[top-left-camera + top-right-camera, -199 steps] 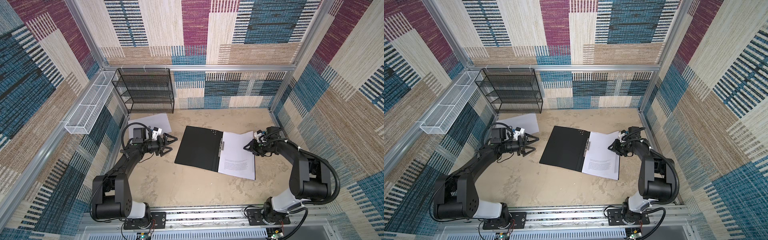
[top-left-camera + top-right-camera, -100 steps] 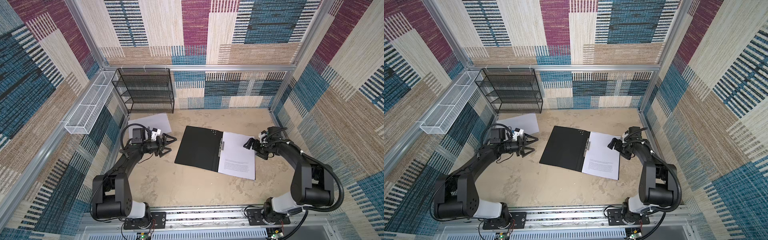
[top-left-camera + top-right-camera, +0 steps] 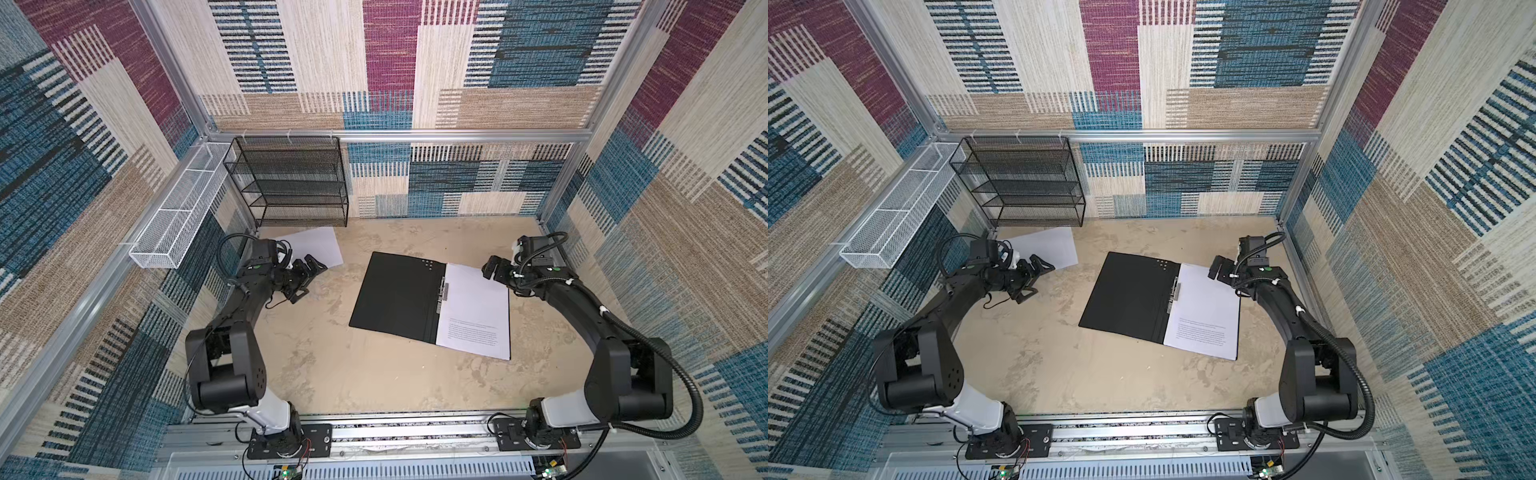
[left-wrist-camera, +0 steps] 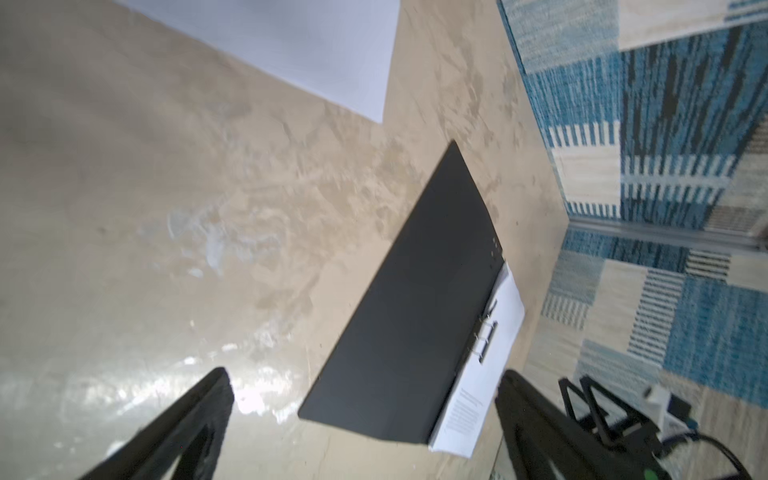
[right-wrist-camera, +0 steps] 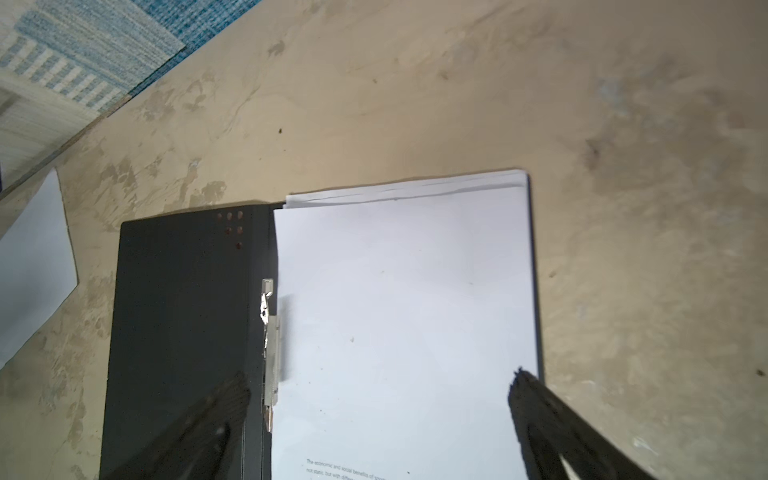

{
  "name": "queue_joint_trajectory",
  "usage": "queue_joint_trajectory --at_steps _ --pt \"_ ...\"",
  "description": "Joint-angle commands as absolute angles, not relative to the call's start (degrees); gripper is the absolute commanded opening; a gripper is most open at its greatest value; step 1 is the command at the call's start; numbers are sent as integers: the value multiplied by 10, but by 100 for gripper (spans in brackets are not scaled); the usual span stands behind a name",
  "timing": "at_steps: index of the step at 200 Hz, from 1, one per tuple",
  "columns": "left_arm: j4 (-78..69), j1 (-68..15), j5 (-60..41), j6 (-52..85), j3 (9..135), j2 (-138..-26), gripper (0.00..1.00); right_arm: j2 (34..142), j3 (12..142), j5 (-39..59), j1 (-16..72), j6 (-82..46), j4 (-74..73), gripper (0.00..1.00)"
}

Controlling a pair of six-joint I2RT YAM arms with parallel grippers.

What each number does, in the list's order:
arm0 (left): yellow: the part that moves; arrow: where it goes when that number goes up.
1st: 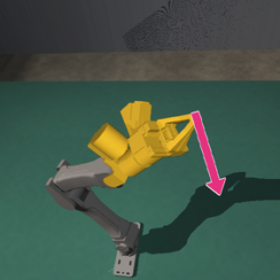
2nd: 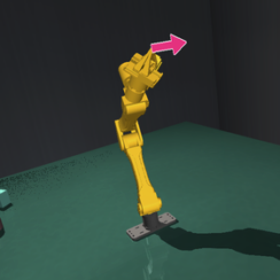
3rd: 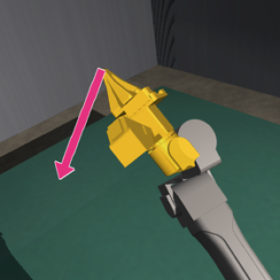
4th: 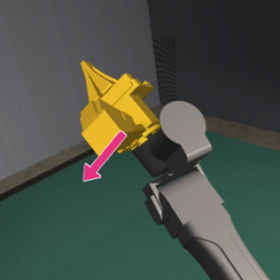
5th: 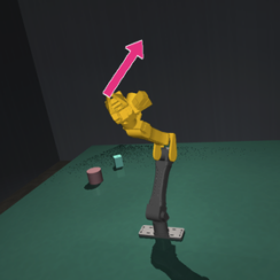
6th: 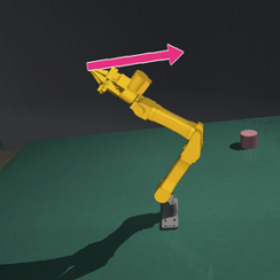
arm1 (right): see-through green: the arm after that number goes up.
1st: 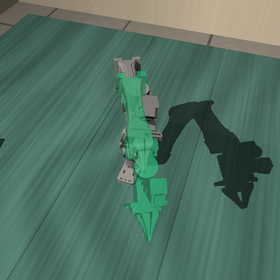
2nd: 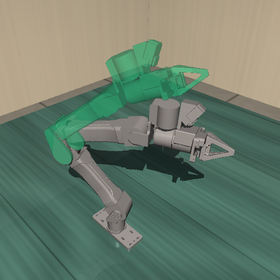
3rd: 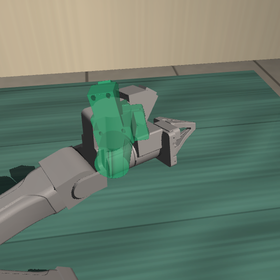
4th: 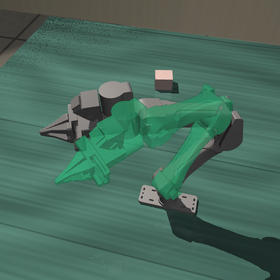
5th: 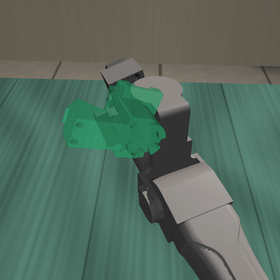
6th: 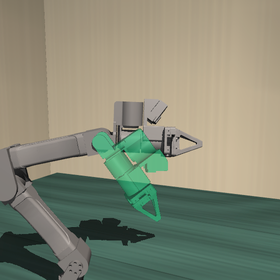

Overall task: Put the files into the folder
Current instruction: 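Release pages and lift right gripper while left gripper grasps loose white page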

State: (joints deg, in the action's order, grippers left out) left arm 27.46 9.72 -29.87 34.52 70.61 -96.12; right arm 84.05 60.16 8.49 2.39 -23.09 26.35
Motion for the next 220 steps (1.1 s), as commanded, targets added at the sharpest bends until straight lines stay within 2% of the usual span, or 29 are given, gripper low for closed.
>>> queue_joint_trajectory --at_steps 1,26,58,121,168,220 --pt "311 120 -209 326 786 -1031 99 851 605 120 49 -251 203 100" --pt "313 132 -207 323 870 -1124 99 853 598 129 86 -249 186 100" --pt "359 131 -202 311 1002 -1236 99 826 562 162 91 -259 162 100" --pt "422 133 -181 261 1156 -1335 99 790 514 182 95 -262 165 100" --pt "449 135 -192 244 1195 -1382 99 773 506 185 96 -263 181 100" --pt "463 135 -176 261 1124 -1356 99 745 489 186 96 -269 180 100"
